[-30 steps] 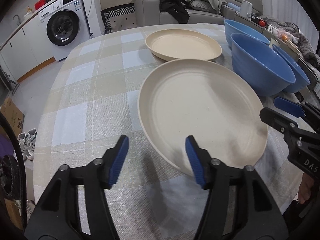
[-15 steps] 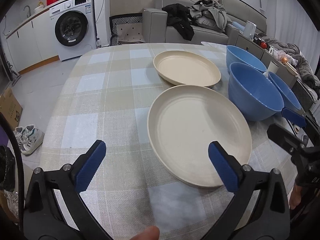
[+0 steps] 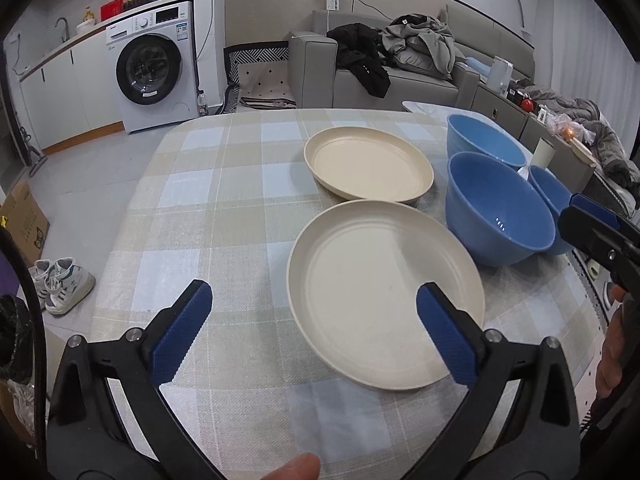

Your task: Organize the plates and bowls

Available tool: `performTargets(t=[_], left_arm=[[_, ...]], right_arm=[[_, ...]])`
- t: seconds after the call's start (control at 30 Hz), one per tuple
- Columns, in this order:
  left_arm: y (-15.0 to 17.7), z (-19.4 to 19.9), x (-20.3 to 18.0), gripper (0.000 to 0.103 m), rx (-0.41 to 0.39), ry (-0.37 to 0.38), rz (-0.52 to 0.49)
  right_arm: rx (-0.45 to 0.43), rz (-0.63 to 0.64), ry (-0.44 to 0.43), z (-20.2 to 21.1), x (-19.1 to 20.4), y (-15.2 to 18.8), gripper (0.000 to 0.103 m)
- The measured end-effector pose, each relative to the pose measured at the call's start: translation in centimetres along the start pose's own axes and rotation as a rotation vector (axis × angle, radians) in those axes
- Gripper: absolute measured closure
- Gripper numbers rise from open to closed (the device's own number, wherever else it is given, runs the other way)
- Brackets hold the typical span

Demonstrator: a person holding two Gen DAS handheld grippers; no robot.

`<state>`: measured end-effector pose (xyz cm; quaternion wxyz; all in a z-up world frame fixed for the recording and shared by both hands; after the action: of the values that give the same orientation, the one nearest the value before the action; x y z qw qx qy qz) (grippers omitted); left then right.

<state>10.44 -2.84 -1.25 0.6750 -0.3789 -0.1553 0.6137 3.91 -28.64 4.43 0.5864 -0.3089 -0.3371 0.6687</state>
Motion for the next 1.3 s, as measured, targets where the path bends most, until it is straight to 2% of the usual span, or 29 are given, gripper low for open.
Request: performTargets(t=[0.5, 0.7, 0.87, 1.17, 1.3], left_arm=[[-6.7, 1.7, -1.0, 0.001, -0.083, -0.021, 0.004], [-9.0, 1.3, -0.6, 0.001, -0.087, -0.023, 0.037], [-10.6, 0.9, -0.1, 0.001, -0.090, -0.046, 0.043], [-12.8, 0.2, 0.3, 0.001, -0.097, -0.067, 0.032], [-13.4, -0.4, 0.5, 0.001, -0.088, -0.065, 0.037]], right_arm=[[-0.088, 0.015, -0.009, 1.7, -3.9, -5.6, 0.001], [-0.078, -0.057, -0.057, 0.8, -6.3, -7.4, 0.001], [-0.084, -0.077, -0.068, -0.2, -7.2, -9.4, 0.001], [-0.149, -0.121, -0.063, 0.0, -8.5, -14.2, 0.001], [-0.126, -0.128, -0.074, -1.1, -8.9, -16.3, 0.001]])
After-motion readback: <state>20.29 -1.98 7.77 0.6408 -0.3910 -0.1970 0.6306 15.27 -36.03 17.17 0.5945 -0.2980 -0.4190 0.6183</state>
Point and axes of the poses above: each gripper's, at about its wrist camera, not at the fingertips, and z roughly against the way its jaws point, x to its left, y to its underside, the point moved 7 cm from there along -z, roughly the way its jaws point, and after that the axes turned 14 degrees about y, right-handed, at the moved point
